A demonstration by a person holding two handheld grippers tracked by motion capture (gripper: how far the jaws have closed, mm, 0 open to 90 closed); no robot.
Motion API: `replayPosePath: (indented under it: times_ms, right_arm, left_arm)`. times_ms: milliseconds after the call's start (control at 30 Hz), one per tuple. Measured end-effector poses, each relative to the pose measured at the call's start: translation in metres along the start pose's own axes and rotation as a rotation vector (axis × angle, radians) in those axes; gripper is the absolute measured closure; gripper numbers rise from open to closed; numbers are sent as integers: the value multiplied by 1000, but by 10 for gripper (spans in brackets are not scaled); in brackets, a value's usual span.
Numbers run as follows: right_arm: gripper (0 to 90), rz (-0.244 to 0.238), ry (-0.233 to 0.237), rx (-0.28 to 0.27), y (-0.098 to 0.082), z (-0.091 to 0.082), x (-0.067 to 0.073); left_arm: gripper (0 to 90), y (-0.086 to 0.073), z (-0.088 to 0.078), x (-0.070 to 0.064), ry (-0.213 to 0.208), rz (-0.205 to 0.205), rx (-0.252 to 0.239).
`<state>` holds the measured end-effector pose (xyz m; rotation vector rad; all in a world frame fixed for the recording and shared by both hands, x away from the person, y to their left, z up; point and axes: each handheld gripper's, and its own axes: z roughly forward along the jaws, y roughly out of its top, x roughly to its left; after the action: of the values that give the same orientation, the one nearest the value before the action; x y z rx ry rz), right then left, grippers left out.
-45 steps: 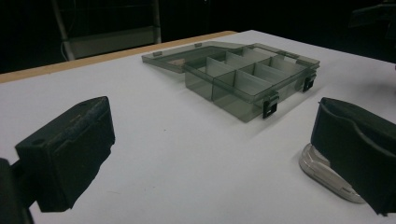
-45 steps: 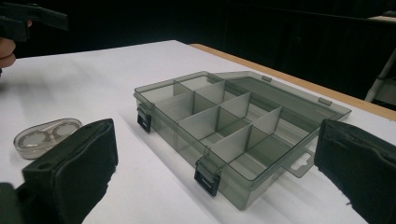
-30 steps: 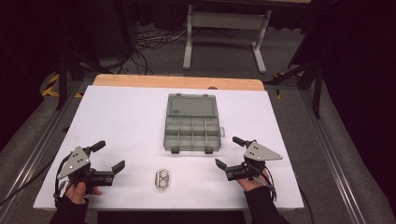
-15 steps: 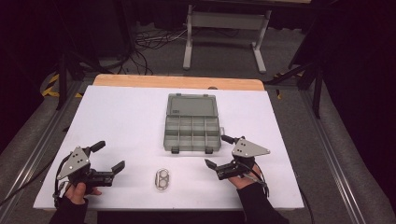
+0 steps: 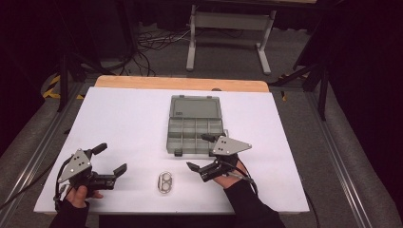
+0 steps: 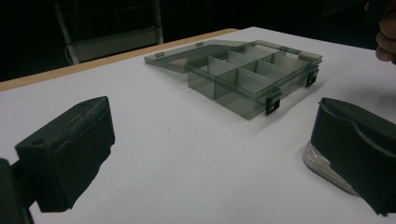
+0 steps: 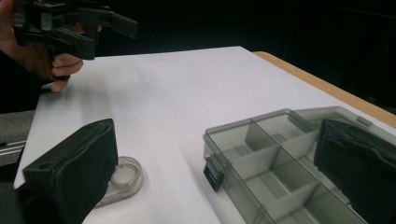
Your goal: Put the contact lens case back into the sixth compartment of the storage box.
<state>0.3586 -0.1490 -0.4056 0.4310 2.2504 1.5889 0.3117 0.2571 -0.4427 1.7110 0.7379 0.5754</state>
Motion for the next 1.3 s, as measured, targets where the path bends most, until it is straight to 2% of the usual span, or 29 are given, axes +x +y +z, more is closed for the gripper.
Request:
replayPosePath:
  times_ms: [300,700,933,1033,1300]
  right_arm:
    - [6,-44,60,5,15,20,8]
    - [9,-49,117,34,20,38,15]
    - [17,-71,150,76,25,49,20]
    - [18,-83,183,98,28,56,23]
    - [18,-101,224,117,33,63,27]
  left_arm:
    - [4,-1,2,0,-2,2,-7]
    - [4,-1,2,0,-1,11,-3]
    - [4,-1,3,0,-2,10,1]
    - [4,-1,3,0,-2,10,0]
    - [4,-2,3,0,-5,11,0]
